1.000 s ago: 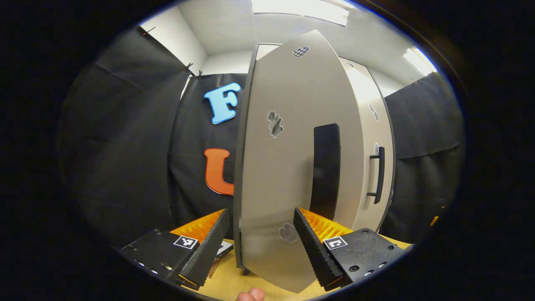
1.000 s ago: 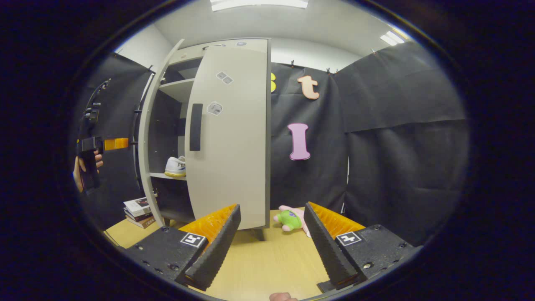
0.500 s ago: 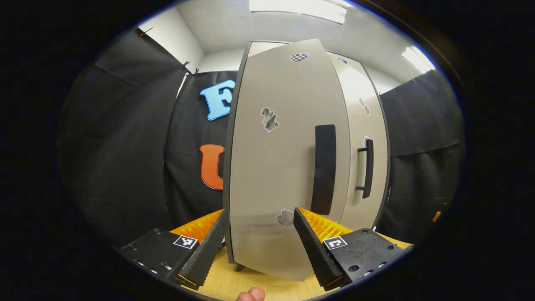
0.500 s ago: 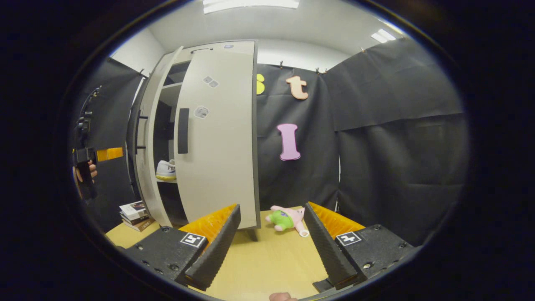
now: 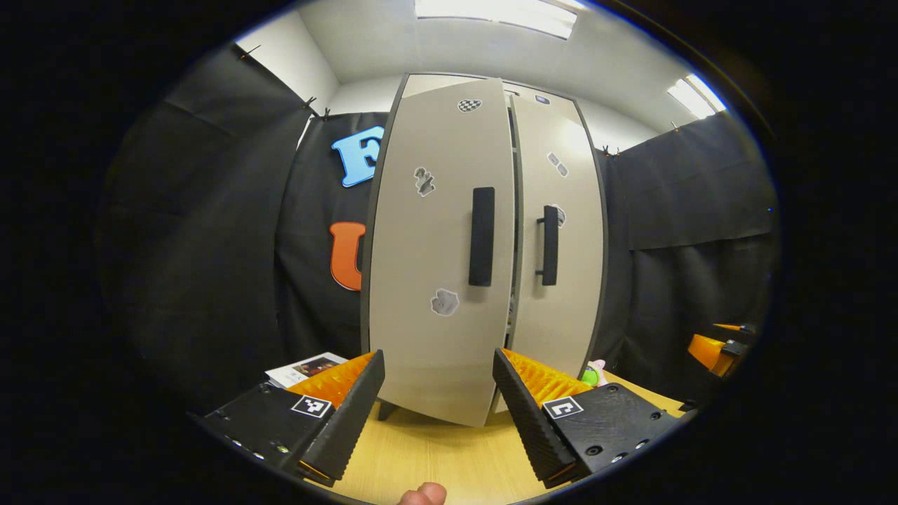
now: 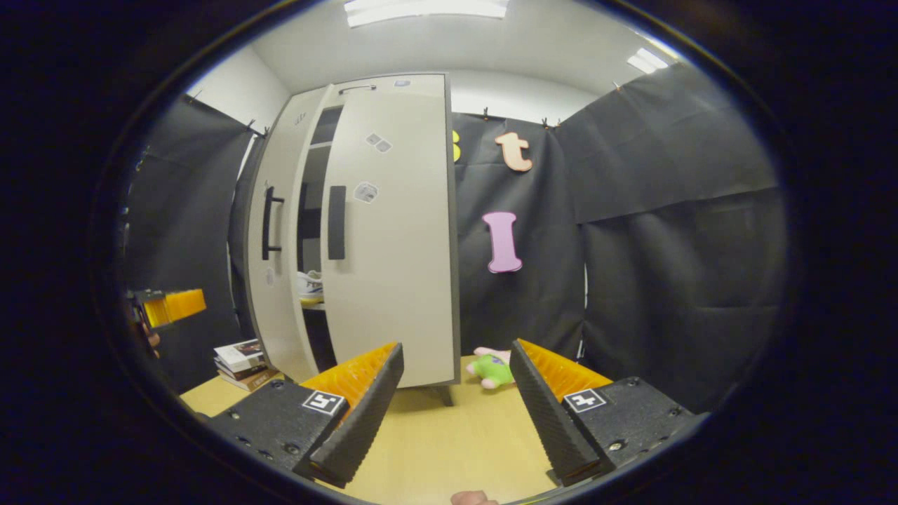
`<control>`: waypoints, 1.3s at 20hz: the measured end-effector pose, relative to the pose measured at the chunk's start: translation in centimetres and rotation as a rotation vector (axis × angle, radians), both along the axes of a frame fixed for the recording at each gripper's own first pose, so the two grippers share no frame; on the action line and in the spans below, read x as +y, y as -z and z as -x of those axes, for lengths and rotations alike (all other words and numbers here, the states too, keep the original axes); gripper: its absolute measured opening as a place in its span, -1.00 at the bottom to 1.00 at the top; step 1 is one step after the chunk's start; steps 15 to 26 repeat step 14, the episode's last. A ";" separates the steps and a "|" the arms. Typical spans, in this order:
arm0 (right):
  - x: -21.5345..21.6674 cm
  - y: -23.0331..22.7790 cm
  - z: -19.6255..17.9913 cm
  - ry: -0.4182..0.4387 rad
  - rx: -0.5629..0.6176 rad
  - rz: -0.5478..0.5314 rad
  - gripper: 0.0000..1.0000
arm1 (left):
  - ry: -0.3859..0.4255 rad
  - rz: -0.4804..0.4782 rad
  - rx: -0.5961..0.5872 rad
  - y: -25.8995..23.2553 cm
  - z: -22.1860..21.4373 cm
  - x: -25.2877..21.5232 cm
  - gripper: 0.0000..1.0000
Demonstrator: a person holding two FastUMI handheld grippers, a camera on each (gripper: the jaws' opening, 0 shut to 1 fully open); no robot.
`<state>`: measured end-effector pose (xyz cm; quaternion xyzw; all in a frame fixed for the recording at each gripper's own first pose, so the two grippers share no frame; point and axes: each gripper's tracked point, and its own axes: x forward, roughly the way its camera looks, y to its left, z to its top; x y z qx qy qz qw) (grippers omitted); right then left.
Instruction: Grab one shoe with the right hand and put it into the shoe cabinet, grab the other shoe with the left hand and put it into the shoe cabinet; then close the right door with the right hand and the left door with the left hand.
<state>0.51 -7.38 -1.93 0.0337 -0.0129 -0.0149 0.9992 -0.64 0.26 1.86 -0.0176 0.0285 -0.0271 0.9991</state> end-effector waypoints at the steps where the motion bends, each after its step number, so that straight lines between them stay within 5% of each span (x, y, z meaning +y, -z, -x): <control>1: 0.6 0.3 0.2 -0.018 0.005 -0.013 0.97 | 0.000 0.004 0.017 0.9 0.8 -0.2 0.87; 8: 1.2 1.5 1.5 -0.032 0.018 0.001 0.87 | -0.015 0.072 0.056 4.1 4.0 -0.4 0.87; 26: 1.5 2.0 1.8 -0.036 0.027 -0.001 0.96 | -0.034 0.022 0.019 3.0 4.2 0.1 0.87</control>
